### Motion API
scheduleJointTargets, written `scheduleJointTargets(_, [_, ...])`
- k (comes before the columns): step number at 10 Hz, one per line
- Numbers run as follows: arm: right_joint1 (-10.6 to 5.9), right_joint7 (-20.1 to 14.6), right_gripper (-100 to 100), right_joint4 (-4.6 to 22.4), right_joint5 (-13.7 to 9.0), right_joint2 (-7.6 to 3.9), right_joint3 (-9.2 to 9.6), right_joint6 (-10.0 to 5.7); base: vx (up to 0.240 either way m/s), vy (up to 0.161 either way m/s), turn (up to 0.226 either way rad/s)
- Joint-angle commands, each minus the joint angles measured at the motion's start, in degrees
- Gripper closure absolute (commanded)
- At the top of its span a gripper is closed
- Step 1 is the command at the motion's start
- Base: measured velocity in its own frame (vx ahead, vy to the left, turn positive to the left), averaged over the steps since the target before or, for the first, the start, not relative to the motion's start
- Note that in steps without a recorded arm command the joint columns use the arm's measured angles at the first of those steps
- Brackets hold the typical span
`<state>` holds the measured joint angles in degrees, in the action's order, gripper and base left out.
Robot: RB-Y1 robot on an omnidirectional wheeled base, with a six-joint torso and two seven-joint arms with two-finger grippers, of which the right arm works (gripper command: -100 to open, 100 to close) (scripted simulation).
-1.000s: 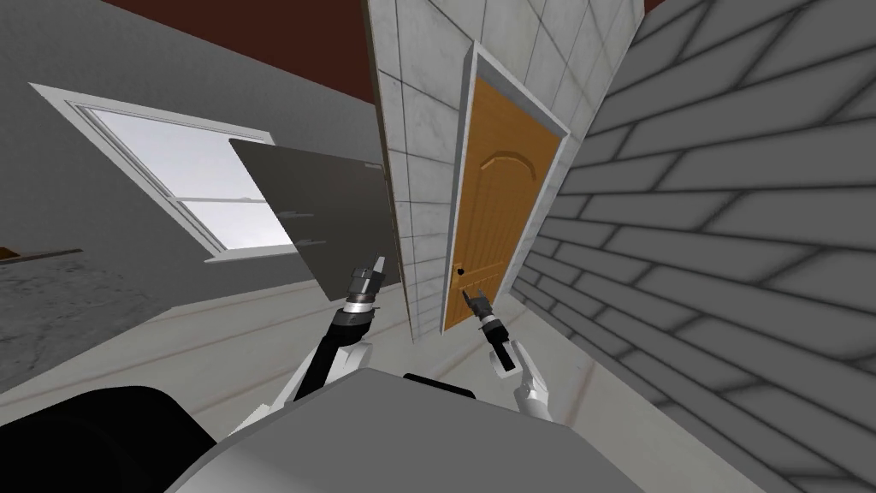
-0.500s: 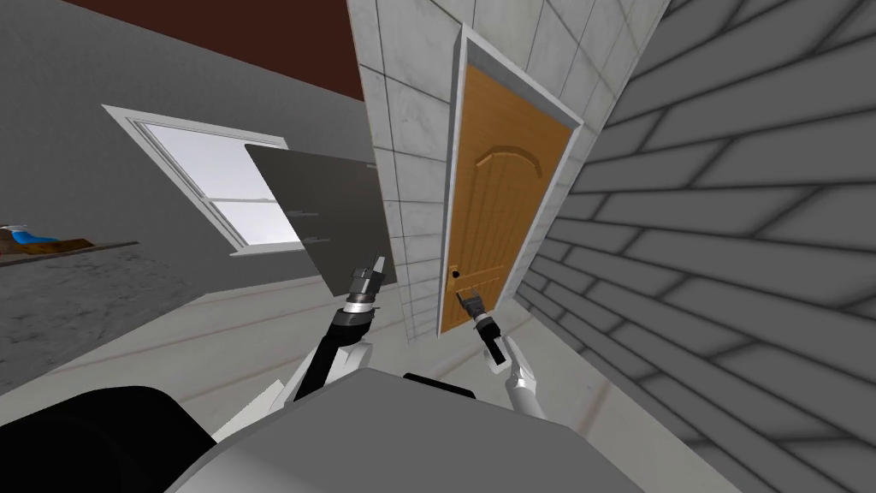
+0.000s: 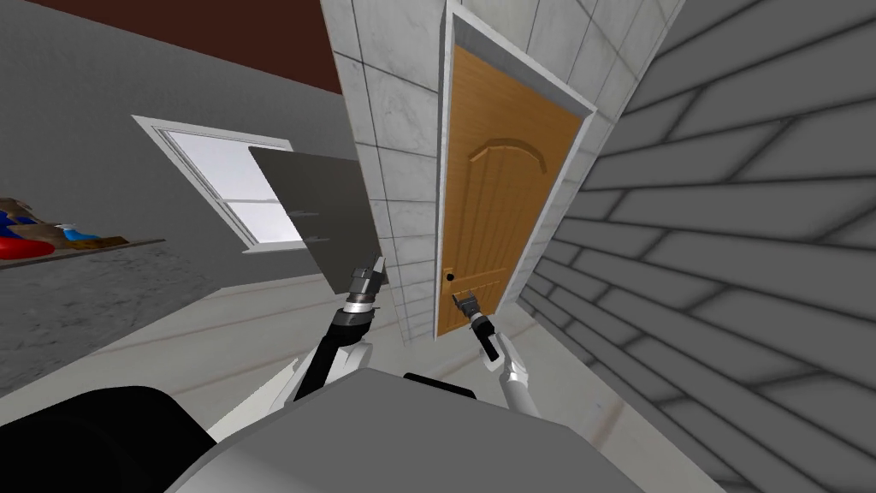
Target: Push the door open
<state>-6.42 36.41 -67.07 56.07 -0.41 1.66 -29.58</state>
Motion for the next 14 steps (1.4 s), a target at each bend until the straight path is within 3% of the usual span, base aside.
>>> scheduleJointTargets(1, [-0.67, 1.8, -100, 0.8, -1.4, -0.6, -1.45, 0.56, 0.023, -0.018, 0.264])
scheduleJointTargets(3, [-0.94, 2.6, -100, 1.1, -2.0, -0.76, -2.04, 0.79, 0.016, -0.013, 0.106])
scheduleJointTargets(8, [-3.04, 8.3, -100, 3.7, -6.5, -0.97, -6.61, 2.54, 0.032, -0.014, 0.214])
scheduleJointTargets(11, [-4.58, 12.5, -100, 5.5, -9.8, -0.09, -9.96, 3.83, 0.05, -0.017, 0.249])
scheduleJointTargets(14, [-5.59, 15.2, -100, 6.8, -12.0, 1.01, -12.15, 4.68, 0.063, -0.022, 0.204])
